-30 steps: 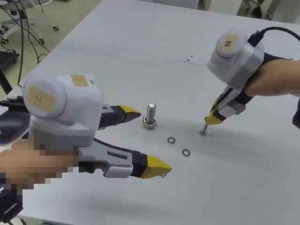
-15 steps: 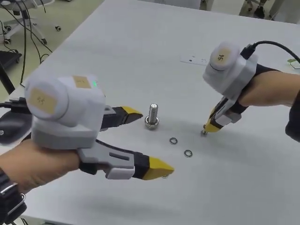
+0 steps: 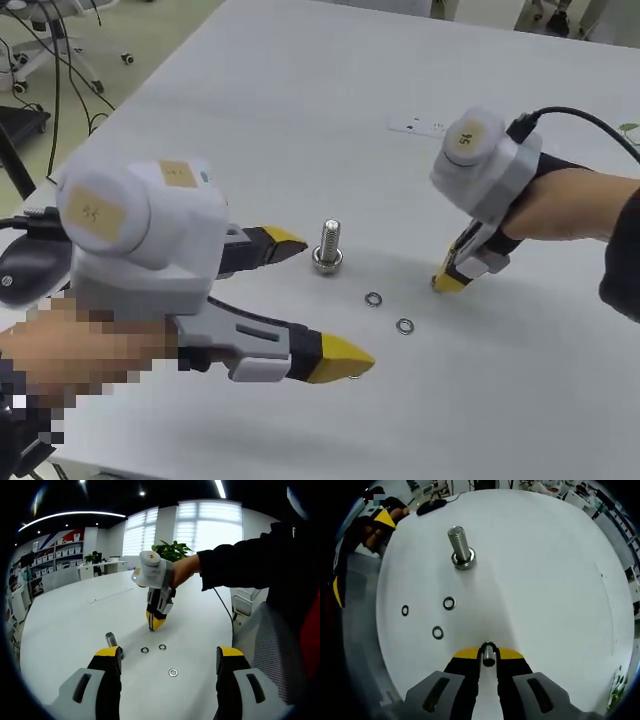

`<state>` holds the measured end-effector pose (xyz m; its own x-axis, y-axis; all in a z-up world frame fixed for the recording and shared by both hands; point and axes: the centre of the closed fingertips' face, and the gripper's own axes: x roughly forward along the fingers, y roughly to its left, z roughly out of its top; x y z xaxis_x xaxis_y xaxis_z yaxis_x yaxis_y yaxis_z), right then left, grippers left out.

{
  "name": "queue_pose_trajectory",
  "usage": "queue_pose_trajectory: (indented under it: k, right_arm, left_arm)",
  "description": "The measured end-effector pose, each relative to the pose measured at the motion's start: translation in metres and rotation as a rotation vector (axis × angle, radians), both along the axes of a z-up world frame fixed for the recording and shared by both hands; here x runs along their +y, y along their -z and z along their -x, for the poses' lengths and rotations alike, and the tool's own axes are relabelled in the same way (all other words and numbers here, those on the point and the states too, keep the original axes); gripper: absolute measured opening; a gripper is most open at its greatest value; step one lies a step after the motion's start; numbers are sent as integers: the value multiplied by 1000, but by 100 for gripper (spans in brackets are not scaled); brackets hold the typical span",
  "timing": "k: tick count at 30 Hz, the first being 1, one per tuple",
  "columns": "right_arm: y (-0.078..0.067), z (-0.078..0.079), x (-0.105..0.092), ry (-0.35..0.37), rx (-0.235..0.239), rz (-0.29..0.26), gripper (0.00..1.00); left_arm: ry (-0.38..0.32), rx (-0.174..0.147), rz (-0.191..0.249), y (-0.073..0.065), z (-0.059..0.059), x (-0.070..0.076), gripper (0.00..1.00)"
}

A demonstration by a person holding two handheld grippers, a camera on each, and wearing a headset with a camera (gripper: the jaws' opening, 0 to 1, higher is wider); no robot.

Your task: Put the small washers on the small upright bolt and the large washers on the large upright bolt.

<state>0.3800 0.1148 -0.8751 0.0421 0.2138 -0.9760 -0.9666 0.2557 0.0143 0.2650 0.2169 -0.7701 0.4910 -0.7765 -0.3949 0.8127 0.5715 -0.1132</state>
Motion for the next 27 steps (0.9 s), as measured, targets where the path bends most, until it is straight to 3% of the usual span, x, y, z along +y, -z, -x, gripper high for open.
queue_pose_trajectory:
  k: [17, 27]
  right_arm:
    - [-2, -1, -5, 0, -13, -3, 15]
    - [-13, -1, -13, 16, -38, -21, 17]
  left_arm:
    - [-3, 1, 1, 0, 1, 0, 77]
    - [3, 0, 0, 0, 1, -1, 77]
